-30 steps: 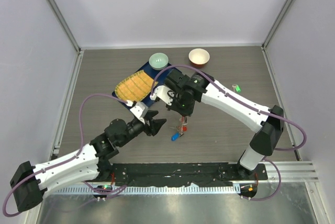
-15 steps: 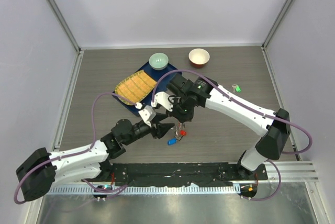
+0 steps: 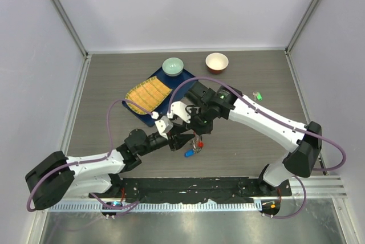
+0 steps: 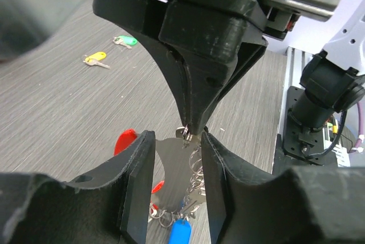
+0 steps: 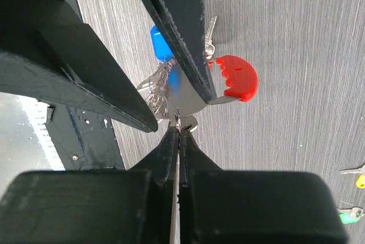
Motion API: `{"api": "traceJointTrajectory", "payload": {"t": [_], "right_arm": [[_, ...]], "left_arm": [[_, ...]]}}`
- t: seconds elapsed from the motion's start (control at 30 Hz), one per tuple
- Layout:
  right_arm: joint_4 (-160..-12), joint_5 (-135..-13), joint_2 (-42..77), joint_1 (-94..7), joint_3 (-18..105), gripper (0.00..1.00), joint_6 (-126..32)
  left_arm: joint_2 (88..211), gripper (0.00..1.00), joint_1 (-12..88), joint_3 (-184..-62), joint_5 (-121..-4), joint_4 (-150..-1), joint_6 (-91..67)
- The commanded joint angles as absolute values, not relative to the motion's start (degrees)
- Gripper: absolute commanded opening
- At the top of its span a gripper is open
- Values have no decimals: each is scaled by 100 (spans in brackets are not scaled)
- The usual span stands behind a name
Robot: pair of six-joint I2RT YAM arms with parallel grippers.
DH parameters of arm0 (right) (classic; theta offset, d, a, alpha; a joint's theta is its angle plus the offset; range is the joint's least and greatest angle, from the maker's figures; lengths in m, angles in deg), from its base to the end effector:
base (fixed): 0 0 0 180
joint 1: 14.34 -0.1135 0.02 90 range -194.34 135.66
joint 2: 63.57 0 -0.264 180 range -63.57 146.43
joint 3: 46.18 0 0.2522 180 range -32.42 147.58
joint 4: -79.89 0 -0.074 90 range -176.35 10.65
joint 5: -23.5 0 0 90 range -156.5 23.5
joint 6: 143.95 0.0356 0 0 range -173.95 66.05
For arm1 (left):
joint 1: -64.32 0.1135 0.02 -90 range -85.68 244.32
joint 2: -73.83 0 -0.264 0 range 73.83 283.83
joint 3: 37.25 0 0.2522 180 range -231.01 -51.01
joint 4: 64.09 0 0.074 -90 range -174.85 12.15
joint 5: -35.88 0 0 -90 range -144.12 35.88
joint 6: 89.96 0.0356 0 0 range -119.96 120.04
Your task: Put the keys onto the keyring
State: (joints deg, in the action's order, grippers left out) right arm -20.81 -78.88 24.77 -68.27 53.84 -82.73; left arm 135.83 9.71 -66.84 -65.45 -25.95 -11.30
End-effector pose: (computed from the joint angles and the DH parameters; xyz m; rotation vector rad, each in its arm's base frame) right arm 0.1709 0.2476 0.3279 -1.8804 2.0461 0.4138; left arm 0.1202 -0.1812 0.2223 0.7335 1.3857 -1.0673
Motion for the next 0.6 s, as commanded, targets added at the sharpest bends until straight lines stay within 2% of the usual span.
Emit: {"api": "traceJointTrajectory", "payload": {"t": [0.0,0.2,0.57], "right_arm": [[-2412,-8083,2125,-6927,5363,1,-8427],[-2640,-8101,1827,-6927,5135,1,-8498],[-2773,-8215,1580,-6927,4959,1,-8507]], "left_arm": [[13720,41,1009,-6832,-6949,-2090,-1086],[13563,41,1238,-6429,-7029,-1379,-1349],[12859,43,1677,-6084,-7651,-1545,-1437]]}}
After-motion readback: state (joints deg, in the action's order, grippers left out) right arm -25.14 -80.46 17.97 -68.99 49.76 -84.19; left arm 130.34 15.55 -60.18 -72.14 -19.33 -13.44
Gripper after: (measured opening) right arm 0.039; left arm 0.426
